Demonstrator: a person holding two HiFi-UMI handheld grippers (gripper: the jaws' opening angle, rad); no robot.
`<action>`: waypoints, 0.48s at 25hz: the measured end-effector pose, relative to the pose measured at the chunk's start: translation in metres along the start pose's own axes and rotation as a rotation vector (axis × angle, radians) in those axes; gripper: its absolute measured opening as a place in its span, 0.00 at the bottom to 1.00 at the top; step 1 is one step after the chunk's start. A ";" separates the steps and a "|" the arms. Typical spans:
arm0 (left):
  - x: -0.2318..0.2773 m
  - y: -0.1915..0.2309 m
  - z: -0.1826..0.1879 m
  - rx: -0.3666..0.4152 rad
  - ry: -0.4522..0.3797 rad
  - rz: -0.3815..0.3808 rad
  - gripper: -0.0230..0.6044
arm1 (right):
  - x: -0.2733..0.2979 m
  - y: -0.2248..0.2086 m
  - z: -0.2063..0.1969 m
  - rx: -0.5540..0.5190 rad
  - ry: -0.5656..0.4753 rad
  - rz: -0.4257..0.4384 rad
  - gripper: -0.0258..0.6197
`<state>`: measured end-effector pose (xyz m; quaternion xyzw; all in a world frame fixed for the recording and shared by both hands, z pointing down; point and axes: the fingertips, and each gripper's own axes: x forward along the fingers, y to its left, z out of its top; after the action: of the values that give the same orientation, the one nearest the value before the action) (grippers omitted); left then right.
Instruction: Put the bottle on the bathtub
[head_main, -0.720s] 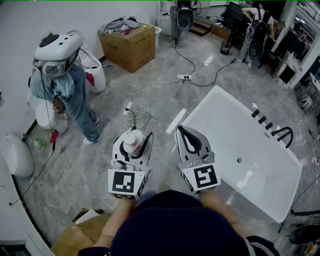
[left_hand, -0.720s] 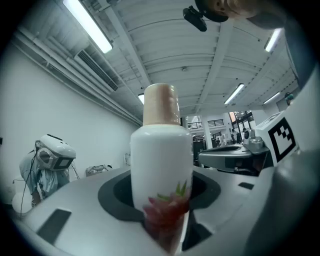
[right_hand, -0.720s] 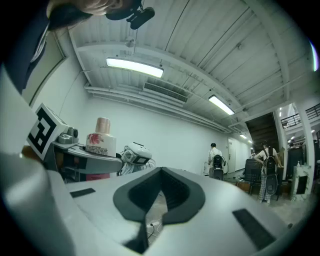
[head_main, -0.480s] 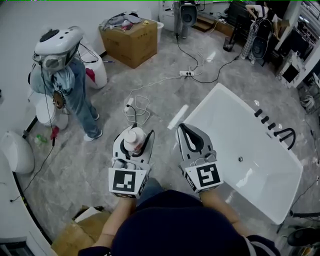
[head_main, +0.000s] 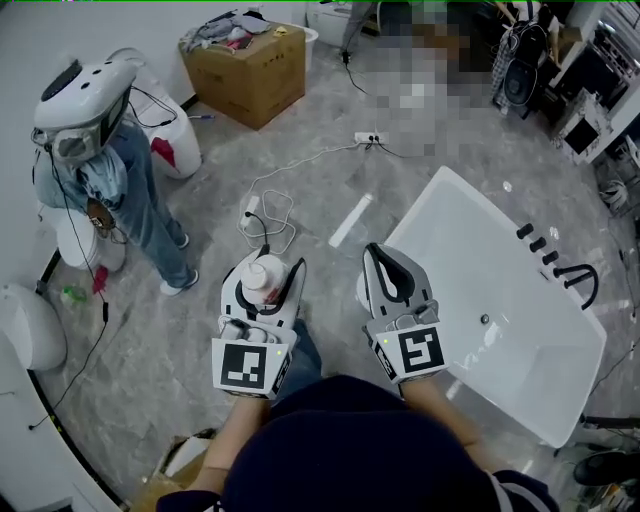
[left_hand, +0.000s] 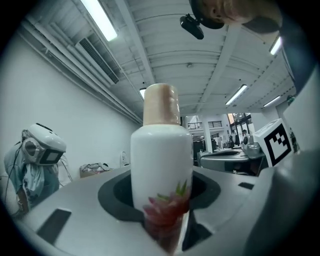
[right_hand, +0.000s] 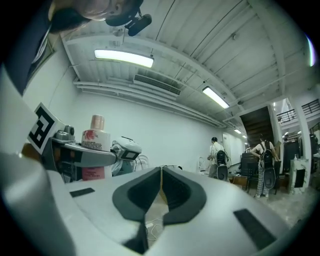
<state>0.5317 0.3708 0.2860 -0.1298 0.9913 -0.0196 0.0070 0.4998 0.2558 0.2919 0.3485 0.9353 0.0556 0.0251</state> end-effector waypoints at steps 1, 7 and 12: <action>0.015 0.010 0.002 0.005 -0.006 -0.015 0.39 | 0.016 -0.006 0.001 -0.007 -0.005 -0.009 0.08; 0.112 0.063 0.028 0.018 -0.025 -0.112 0.39 | 0.108 -0.051 0.016 -0.006 -0.010 -0.090 0.09; 0.173 0.104 0.019 0.015 -0.022 -0.223 0.39 | 0.166 -0.076 0.005 -0.001 0.007 -0.207 0.09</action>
<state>0.3381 0.4262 0.2611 -0.2394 0.9704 -0.0261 0.0166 0.3252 0.3079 0.2764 0.2499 0.9664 0.0543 0.0274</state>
